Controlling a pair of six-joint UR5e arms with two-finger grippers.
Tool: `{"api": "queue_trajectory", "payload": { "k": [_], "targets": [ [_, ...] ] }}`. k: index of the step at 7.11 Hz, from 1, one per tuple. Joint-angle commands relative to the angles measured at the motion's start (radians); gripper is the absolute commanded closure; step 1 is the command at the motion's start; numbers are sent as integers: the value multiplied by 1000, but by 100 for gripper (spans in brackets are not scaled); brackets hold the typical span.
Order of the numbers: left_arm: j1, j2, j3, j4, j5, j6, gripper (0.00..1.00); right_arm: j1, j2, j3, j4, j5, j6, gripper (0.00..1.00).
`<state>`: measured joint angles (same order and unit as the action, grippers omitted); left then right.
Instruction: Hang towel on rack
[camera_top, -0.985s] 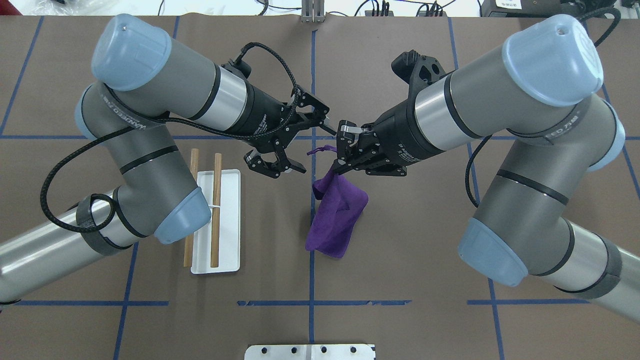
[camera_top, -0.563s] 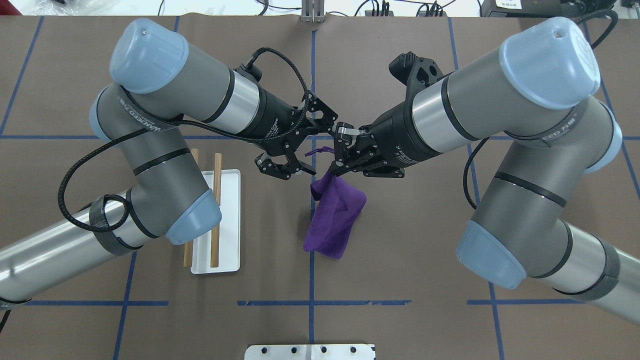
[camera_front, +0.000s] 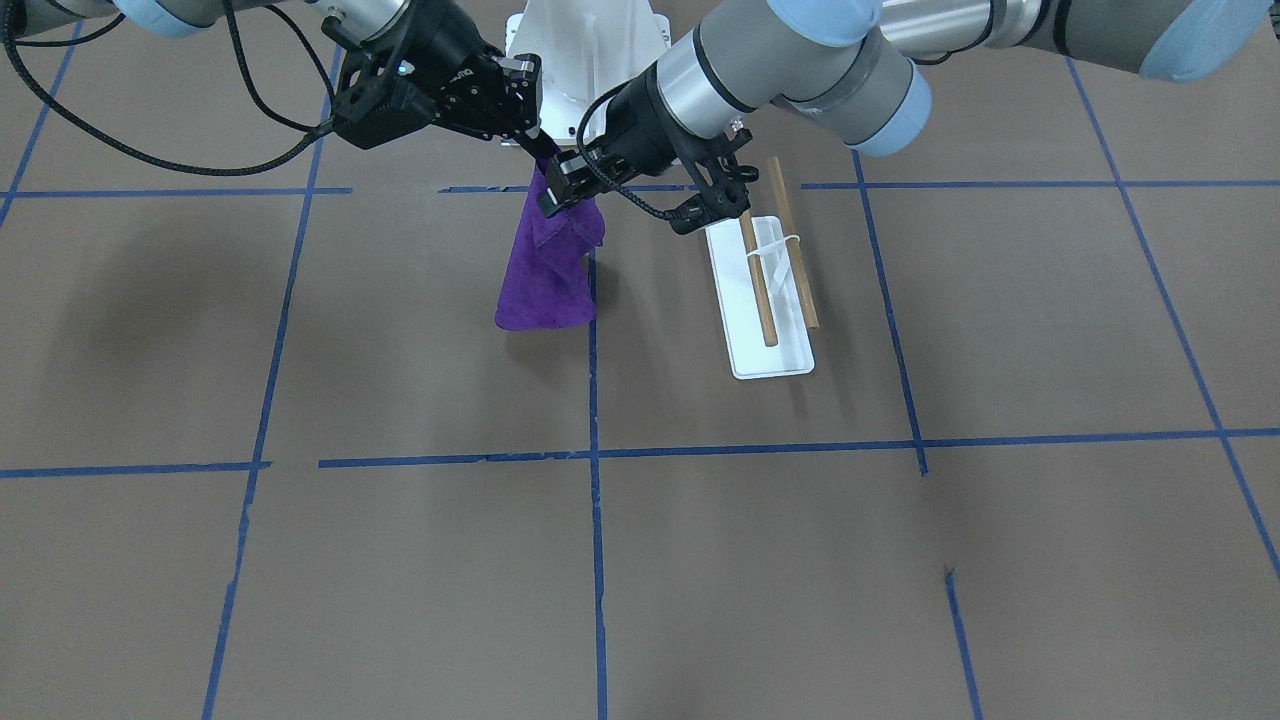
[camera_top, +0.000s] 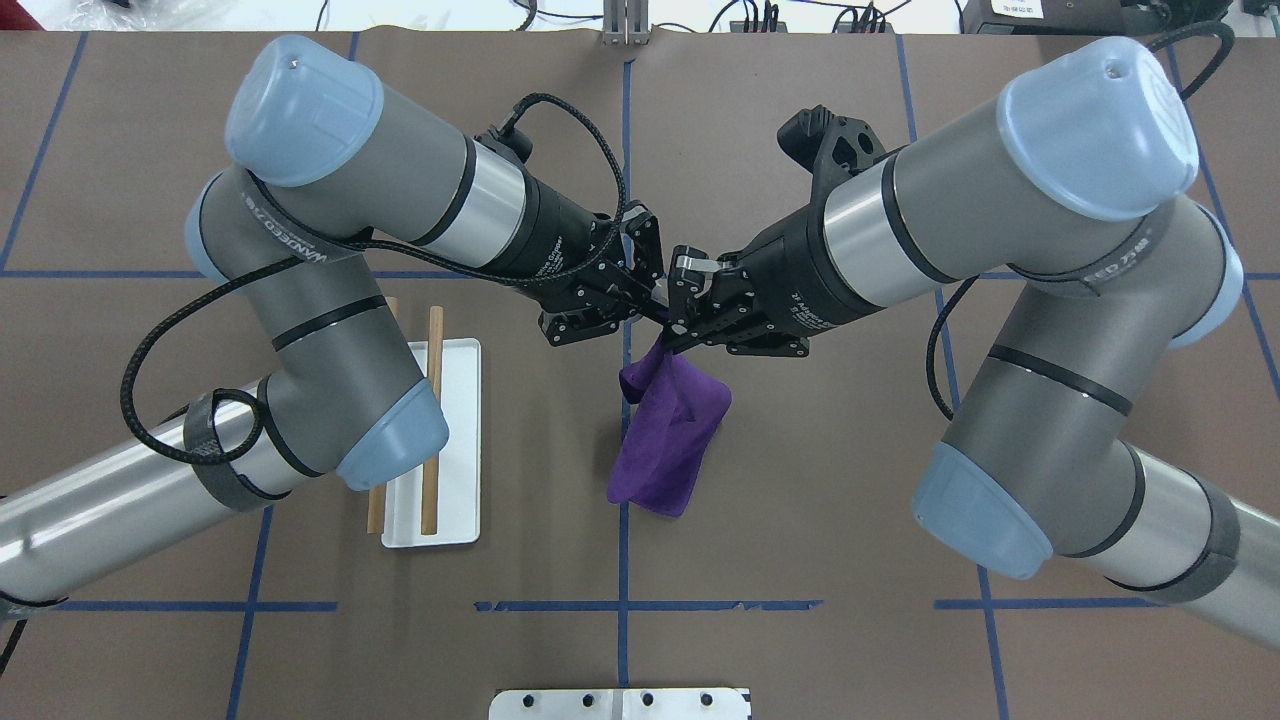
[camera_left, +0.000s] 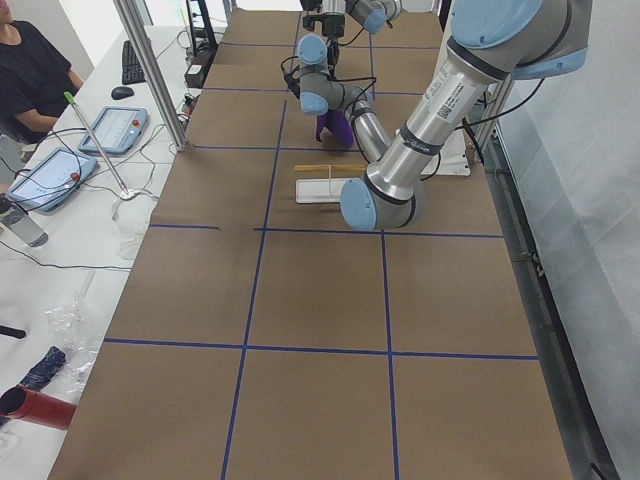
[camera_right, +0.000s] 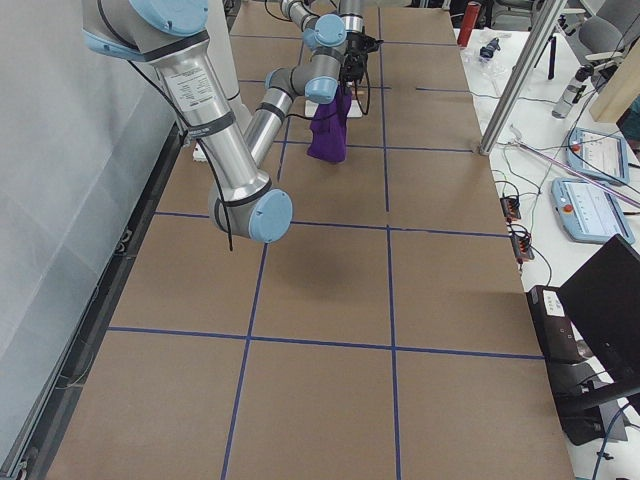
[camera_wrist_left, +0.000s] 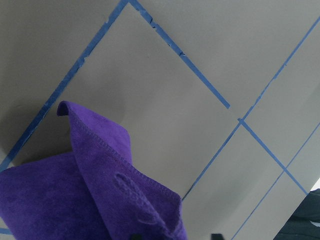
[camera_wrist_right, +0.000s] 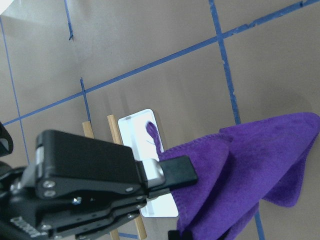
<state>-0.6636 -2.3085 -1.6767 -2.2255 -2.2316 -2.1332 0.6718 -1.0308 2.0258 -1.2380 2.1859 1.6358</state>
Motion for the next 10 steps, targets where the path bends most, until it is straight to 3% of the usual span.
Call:
{"api": "queue_trajectory", "payload": {
  "k": [1, 2, 5, 7, 10],
  "targets": [
    [-2, 7, -14, 0, 1, 25, 100, 2, -9, 7, 0, 3, -1, 90],
    [-4, 58, -73, 3, 1, 33, 100, 8, -21, 14, 3, -1, -2, 1],
    [-51, 220, -179, 3, 6, 94, 100, 12, -98, 59, 5, -1, -10, 0],
    [-80, 404, -263, 3, 4, 239, 100, 23, -124, 54, 8, -3, -14, 0],
    [-155, 627, -305, -2, 4, 468, 100, 49, -153, 53, 6, -6, -16, 0]
  ]
}}
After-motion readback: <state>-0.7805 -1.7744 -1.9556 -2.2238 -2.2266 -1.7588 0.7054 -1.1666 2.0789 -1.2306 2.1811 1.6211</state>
